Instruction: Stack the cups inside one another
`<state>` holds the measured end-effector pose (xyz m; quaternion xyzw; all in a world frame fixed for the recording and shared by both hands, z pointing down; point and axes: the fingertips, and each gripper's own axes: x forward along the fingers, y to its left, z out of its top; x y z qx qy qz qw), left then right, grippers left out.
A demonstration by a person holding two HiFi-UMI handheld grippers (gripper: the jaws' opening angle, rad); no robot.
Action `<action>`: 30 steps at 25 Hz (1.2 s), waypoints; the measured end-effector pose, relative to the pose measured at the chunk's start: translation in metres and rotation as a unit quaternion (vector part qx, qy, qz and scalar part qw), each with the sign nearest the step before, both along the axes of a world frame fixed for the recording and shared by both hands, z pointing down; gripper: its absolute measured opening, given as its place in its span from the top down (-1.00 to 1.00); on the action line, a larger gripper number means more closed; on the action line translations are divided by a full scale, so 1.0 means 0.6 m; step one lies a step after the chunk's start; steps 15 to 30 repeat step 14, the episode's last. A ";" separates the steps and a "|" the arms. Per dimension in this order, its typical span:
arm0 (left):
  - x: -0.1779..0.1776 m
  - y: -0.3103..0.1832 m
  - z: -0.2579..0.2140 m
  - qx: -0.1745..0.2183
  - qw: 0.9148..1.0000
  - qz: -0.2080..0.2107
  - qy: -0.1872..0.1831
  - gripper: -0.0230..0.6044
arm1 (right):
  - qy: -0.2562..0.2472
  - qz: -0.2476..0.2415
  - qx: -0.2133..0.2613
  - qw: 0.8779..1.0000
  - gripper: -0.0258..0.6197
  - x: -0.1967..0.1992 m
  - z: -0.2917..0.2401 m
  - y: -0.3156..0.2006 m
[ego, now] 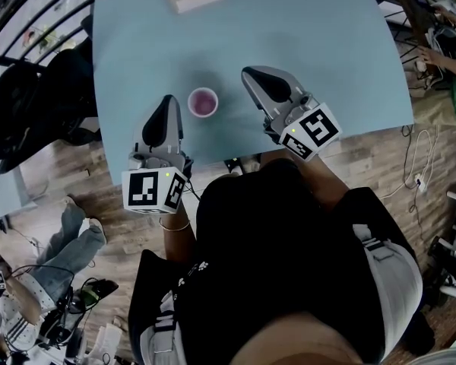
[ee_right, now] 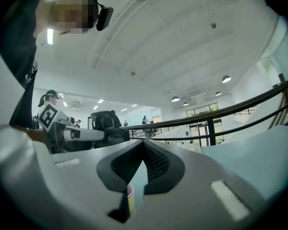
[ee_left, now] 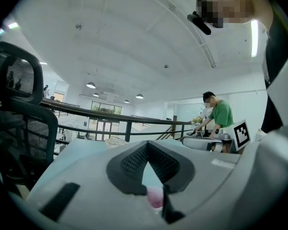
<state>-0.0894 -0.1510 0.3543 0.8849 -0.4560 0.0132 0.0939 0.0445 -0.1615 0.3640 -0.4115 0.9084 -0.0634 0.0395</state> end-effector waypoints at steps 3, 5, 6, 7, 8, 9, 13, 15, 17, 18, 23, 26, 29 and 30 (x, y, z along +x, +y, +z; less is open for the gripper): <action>0.003 0.000 0.002 -0.001 1.000 0.003 -0.001 0.96 | -0.001 0.003 -0.001 1.000 0.89 0.004 0.000 -0.001; 0.005 0.000 0.003 -0.002 1.000 0.005 -0.001 0.96 | -0.002 0.005 0.000 1.000 0.89 0.006 0.000 -0.001; 0.005 -0.001 0.003 -0.002 1.000 0.005 -0.001 0.96 | -0.002 0.005 0.000 1.000 0.89 0.007 -0.001 -0.001; 0.006 -0.001 0.002 -0.001 1.000 0.004 0.000 0.96 | -0.002 0.005 0.001 1.000 0.89 0.007 -0.001 -0.001; 0.006 -0.001 0.002 -0.001 1.000 0.004 0.001 0.96 | -0.001 0.005 0.001 1.000 0.89 0.008 -0.002 -0.001; 0.006 -0.001 0.001 -0.001 1.000 0.004 0.000 0.96 | -0.001 0.005 0.001 1.000 0.89 0.009 -0.003 -0.001; 0.006 0.001 -0.001 0.000 1.000 0.003 -0.001 0.96 | -0.001 0.004 0.002 1.000 0.89 0.009 -0.005 0.001; 0.005 0.002 -0.001 0.000 1.000 0.003 -0.001 0.96 | -0.001 0.004 0.002 1.000 0.89 0.008 -0.005 0.001; 0.005 0.002 -0.001 0.000 1.000 0.003 -0.001 0.96 | -0.001 0.004 0.002 1.000 0.89 0.008 -0.005 0.001; 0.005 0.002 -0.001 0.000 1.000 0.003 -0.001 0.96 | -0.001 0.004 0.002 1.000 0.89 0.008 -0.005 0.001; 0.005 0.002 -0.001 0.000 1.000 0.003 -0.001 0.96 | -0.001 0.004 0.002 1.000 0.89 0.008 -0.005 0.001; 0.005 0.002 -0.001 0.000 1.000 0.003 -0.001 0.96 | -0.001 0.004 0.002 1.000 0.89 0.008 -0.005 0.001; 0.005 0.002 -0.001 0.000 1.000 0.003 -0.001 0.96 | -0.001 0.004 0.002 1.000 0.89 0.008 -0.005 0.001; 0.005 0.002 -0.001 0.000 1.000 0.003 -0.001 0.96 | -0.001 0.004 0.002 1.000 0.89 0.008 -0.005 0.001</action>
